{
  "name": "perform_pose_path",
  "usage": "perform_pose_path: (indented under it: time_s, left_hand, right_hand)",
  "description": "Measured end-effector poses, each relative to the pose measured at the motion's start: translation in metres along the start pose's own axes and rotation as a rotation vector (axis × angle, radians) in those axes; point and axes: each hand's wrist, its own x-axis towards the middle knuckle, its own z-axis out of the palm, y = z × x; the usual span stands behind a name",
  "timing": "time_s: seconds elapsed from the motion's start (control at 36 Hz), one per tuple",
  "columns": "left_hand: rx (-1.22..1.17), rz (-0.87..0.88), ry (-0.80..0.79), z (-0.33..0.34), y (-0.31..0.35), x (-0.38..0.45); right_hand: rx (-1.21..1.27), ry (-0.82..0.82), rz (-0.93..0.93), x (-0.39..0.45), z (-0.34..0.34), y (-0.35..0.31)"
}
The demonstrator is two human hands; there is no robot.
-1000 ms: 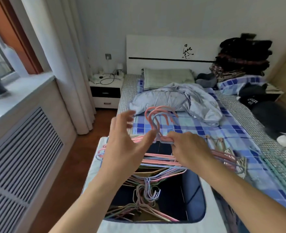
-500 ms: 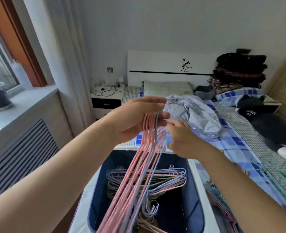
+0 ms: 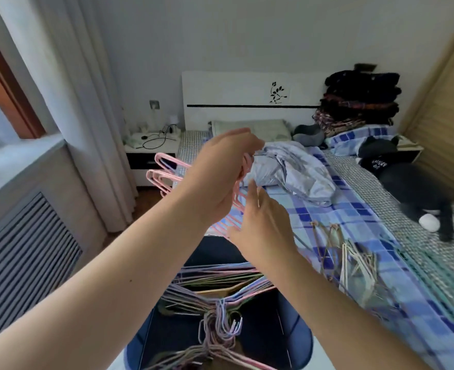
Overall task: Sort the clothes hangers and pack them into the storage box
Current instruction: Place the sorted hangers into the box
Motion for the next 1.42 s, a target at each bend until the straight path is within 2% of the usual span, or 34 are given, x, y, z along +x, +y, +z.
perform_pose_path:
  time_s: [0.08, 0.17, 0.25, 0.33, 0.39, 0.44, 0.5, 0.56, 0.61, 0.69, 0.78, 0.86, 1.0, 1.08, 1.17, 1.28, 1.33, 1.42]
  left_hand:
    - [-0.108, -0.069, 0.036, 0.010, 0.010, -0.003]
    - [-0.368, -0.255, 0.157, 0.011, 0.013, 0.001]
    - [-0.478, -0.264, 0.222, 0.007, 0.012, 0.004]
    - [-0.399, -0.281, 0.178, -0.010, 0.000, 0.002]
    - [-0.175, -0.250, 0.049, -0.030, -0.022, -0.002]
    - [0.084, -0.181, -0.001, -0.058, -0.051, -0.013]
    - [0.230, -0.109, 0.090, -0.091, -0.084, -0.031]
    - [0.356, -0.071, 0.290, -0.123, -0.117, -0.049]
    - [0.505, -0.110, 0.451, -0.147, -0.149, -0.069]
    - [0.648, -0.197, 0.550, -0.164, -0.186, -0.099]
    - [0.768, -0.237, 0.566, -0.168, -0.208, -0.117]
    - [0.879, -0.253, 0.482, -0.163, -0.224, -0.122]
    - [1.096, -0.453, 0.114, -0.150, -0.251, -0.116]
    - [1.143, -0.584, -0.071, -0.146, -0.270, -0.109]
    - [1.181, -0.690, -0.241, -0.138, -0.298, -0.095]
    - [1.162, -0.812, -0.381, -0.123, -0.347, -0.069]
    - [1.174, -0.815, -0.444, -0.117, -0.367, -0.059]
    - [1.261, -0.703, -0.586, -0.106, -0.389, -0.044]
  right_hand:
    - [-0.031, 0.189, 0.003, 0.014, 0.013, -0.001]
    - [-0.018, 0.329, -0.047, 0.017, 0.014, -0.009]
    - [-0.014, 0.339, -0.085, 0.017, 0.014, -0.015]
    - [0.056, 0.176, -0.142, 0.021, 0.027, -0.015]
    - [0.112, 0.087, -0.138, 0.022, 0.041, -0.012]
    - [0.220, 0.020, -0.074, 0.023, 0.063, -0.006]
    - [0.358, -0.064, 0.029, 0.022, 0.087, 0.004]
    - [0.483, -0.179, 0.134, 0.019, 0.112, 0.014]
    - [0.540, -0.297, 0.230, 0.012, 0.133, 0.025]
    - [0.480, -0.444, 0.294, 0.001, 0.161, 0.048]
    - [0.329, -0.596, 0.288, -0.011, 0.183, 0.068]
    - [0.245, -0.730, 0.234, -0.022, 0.204, 0.079]
    - [0.185, -0.986, 0.088, -0.051, 0.240, 0.068]
    - [0.155, -1.075, 0.061, -0.073, 0.251, 0.062]
    - [0.144, -1.095, 0.076, -0.090, 0.254, 0.057]
    - [0.089, -1.037, 0.119, -0.096, 0.254, 0.054]
    - [0.055, -1.024, 0.117, -0.095, 0.254, 0.053]
    - [0.042, -1.059, 0.122, -0.091, 0.255, 0.053]
